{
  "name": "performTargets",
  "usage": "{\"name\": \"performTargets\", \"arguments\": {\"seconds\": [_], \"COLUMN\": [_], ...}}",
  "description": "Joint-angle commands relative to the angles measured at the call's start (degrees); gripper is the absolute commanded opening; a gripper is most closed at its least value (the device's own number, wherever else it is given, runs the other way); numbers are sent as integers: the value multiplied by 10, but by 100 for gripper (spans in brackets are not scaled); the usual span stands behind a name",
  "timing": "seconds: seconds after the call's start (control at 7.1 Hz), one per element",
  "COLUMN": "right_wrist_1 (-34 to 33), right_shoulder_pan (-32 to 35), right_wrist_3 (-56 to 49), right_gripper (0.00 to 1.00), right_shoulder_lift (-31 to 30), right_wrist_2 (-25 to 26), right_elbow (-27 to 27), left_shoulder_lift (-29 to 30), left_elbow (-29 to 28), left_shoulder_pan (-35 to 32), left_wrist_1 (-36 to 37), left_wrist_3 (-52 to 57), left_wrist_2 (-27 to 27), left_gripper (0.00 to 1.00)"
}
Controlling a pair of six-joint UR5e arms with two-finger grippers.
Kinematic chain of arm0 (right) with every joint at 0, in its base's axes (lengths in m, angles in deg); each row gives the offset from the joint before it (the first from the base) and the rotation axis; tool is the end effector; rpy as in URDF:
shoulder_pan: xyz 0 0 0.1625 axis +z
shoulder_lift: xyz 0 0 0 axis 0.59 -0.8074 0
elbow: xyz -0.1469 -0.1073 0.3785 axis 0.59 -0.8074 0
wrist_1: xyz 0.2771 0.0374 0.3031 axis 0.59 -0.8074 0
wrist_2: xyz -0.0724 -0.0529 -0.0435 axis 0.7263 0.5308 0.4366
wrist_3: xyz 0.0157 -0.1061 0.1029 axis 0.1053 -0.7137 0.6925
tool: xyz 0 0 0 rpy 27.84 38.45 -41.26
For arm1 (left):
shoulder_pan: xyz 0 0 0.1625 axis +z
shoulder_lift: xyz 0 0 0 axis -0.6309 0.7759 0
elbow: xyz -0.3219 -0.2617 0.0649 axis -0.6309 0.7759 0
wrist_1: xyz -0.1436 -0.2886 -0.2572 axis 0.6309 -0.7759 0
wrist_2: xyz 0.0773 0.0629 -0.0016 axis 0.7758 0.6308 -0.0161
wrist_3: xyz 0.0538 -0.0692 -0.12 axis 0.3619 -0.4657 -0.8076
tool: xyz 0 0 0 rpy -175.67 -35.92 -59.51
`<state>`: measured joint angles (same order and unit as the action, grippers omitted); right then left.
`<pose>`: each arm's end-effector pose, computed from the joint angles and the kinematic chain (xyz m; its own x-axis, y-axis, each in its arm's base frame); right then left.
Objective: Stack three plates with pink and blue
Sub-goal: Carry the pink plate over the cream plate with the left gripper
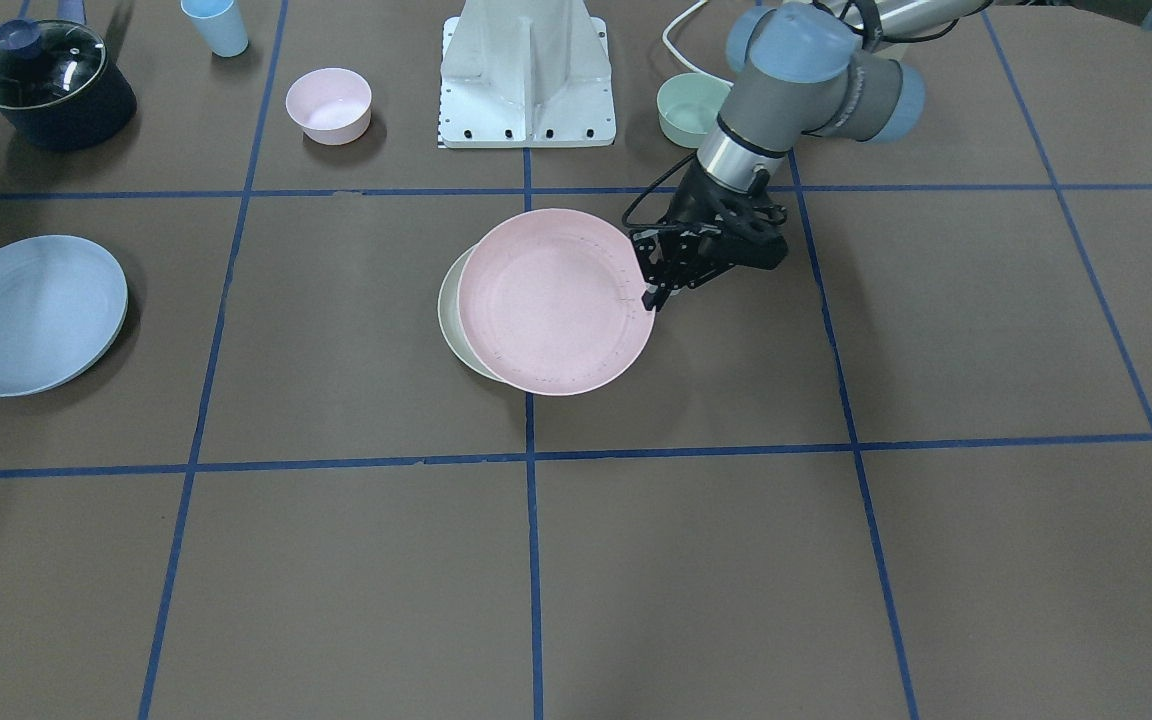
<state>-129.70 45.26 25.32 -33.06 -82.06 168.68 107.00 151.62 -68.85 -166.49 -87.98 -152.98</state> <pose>-0.0384 -0.4758 0.5751 0.6825 -0.1704 0.7108 -0.0951 0.9435 0.3175 0.5256 -0.4266 0.2718 0.4081 -0.0447 -0.9118 0.3006 0.9497 0.0880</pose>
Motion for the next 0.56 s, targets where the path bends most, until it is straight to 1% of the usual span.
{"name": "performTargets", "arguments": {"seconds": [0.0,0.42], "right_wrist_1": [0,-1], "right_shoulder_pan": [1,1], "right_wrist_3": [1,1], "right_gripper": [100,100], "right_shoulder_lift": [0,1], "right_wrist_2": [-1,-1], "right_elbow": [1,0], "left_shoulder_lift": [25,18], "left_elbow": [-37,-24], "left_shoulder_pan": [31,32], "left_wrist_1": [1,1], "left_wrist_3": [-11,-8], "left_wrist_2": [28,30], "left_gripper": [0,0]}}
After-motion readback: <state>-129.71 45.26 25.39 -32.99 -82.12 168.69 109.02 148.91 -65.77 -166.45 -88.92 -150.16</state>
